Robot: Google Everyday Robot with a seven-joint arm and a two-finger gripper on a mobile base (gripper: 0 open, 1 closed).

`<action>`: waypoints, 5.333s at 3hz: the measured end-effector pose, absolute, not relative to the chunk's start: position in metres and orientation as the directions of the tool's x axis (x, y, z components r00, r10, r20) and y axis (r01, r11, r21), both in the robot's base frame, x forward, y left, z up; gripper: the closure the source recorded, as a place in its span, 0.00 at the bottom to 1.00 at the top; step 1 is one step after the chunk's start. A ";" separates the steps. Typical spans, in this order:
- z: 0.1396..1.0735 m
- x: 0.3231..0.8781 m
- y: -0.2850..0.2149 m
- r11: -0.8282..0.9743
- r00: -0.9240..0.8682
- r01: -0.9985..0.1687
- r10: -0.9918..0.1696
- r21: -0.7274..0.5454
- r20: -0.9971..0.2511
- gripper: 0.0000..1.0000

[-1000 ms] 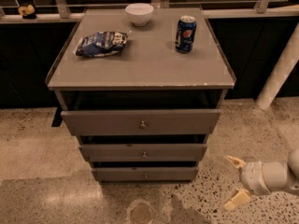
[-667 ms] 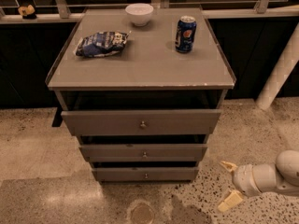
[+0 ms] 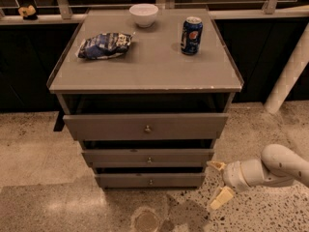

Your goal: Open middle drawer

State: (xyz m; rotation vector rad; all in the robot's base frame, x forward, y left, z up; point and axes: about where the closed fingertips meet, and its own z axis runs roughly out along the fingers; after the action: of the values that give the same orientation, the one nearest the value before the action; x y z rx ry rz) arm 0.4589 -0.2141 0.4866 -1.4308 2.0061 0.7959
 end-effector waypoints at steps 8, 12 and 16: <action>0.436 0.543 -0.149 0.326 -0.103 -0.931 -0.669 -0.166 -0.737 0.00; 0.405 0.585 -0.121 0.350 -0.156 -0.925 -0.700 -0.145 -0.697 0.00; 0.398 0.608 -0.112 0.397 -0.188 -0.906 -0.690 -0.147 -0.699 0.42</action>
Offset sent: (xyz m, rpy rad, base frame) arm 0.0240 0.0301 -0.0532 -0.0526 -0.1539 0.0396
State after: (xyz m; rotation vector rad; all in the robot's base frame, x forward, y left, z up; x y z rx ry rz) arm 0.6082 -0.1119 0.3985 -1.3629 1.9517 0.3911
